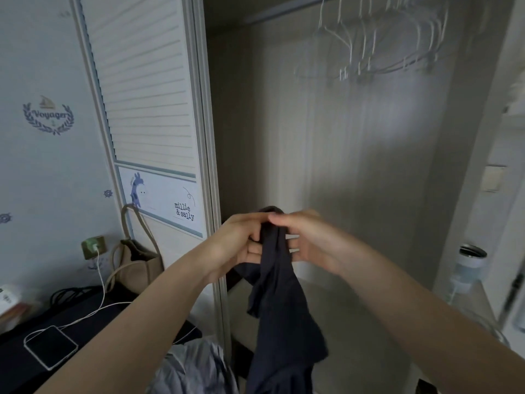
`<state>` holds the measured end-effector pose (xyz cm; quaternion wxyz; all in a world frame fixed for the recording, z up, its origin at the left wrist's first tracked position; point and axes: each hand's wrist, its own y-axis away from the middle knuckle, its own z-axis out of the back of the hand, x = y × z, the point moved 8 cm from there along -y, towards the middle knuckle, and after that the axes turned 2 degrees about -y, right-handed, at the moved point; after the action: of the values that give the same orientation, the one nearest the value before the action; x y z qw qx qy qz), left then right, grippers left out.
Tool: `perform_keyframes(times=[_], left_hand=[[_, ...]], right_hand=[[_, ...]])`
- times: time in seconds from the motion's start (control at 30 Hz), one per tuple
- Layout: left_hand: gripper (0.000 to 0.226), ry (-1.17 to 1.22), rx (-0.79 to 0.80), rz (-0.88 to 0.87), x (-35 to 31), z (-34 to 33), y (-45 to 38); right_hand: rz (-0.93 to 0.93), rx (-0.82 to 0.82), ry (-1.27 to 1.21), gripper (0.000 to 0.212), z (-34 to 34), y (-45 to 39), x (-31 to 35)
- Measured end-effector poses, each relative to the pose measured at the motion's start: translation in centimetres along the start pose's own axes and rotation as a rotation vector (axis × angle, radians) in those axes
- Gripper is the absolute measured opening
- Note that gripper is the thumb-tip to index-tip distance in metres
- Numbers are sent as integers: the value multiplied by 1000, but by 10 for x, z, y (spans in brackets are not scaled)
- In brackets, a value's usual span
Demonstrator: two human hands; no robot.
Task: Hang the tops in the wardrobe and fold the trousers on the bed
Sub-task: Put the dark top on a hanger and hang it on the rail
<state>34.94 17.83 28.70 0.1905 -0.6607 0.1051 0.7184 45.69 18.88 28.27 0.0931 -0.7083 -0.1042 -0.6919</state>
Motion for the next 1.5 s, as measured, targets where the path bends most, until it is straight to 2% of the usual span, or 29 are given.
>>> perform_keyframes(times=[0.07,0.17,0.27,0.37,0.43,0.5,0.53,0.67,0.73,0.8,0.83,0.93,0.97,1.03,1.1,1.17,1.2,1.27,1.33,1.4,1.5], left_hand=[[66,15,24,1,-3,0,2],[64,-70,-42,-32,1,9,1],[48,-176,-185,9,17,15,-2],[33,-466,-437,5,38,28,-9],[58,-611,-476,18,50,27,-15],[92,-657,-396,94,69,19,-21],[101,-699,-367,125,78,17,-25],[98,-842,-369,219,111,19,-34],[67,-865,-380,312,119,28,-34],[28,-748,-385,395,121,38,-30],[21,-717,-395,415,117,45,-26],[18,-856,-478,341,86,62,-22],[20,-890,-523,308,74,65,-21],[21,-871,-593,226,54,67,-23],[18,-664,-568,168,46,64,-32],[11,-429,-451,146,43,50,-44],[10,-394,-400,135,41,44,-50],[16,-472,-328,94,35,37,-61],[21,-671,-276,45,32,35,-74],[17,-881,-246,6,33,37,-89],[19,-964,-228,53,33,51,-115]], right_hand=[[49,-47,68,14,9,0,-1],[136,-108,118,18,19,2,4],[221,-111,21,28,21,7,16],[241,-129,-96,29,24,11,28],[221,-105,-205,28,25,15,35],[191,-67,-298,37,25,19,42],[189,-57,-331,36,26,21,45],[258,-60,-385,28,38,29,61],[276,-183,-259,28,59,29,61],[220,-345,33,45,87,27,54],[181,-394,231,57,96,26,49],[115,-358,799,85,101,23,29],[107,-330,945,82,99,21,21],[109,-289,1155,55,93,16,10],[116,-264,1226,35,90,12,5],[156,-289,1261,23,90,7,6],[201,-334,1296,19,90,6,10],[317,-458,1334,14,90,5,22],[414,-570,1300,12,93,3,33],[473,-646,1259,12,98,0,45],[567,-705,1199,13,106,-6,62]])
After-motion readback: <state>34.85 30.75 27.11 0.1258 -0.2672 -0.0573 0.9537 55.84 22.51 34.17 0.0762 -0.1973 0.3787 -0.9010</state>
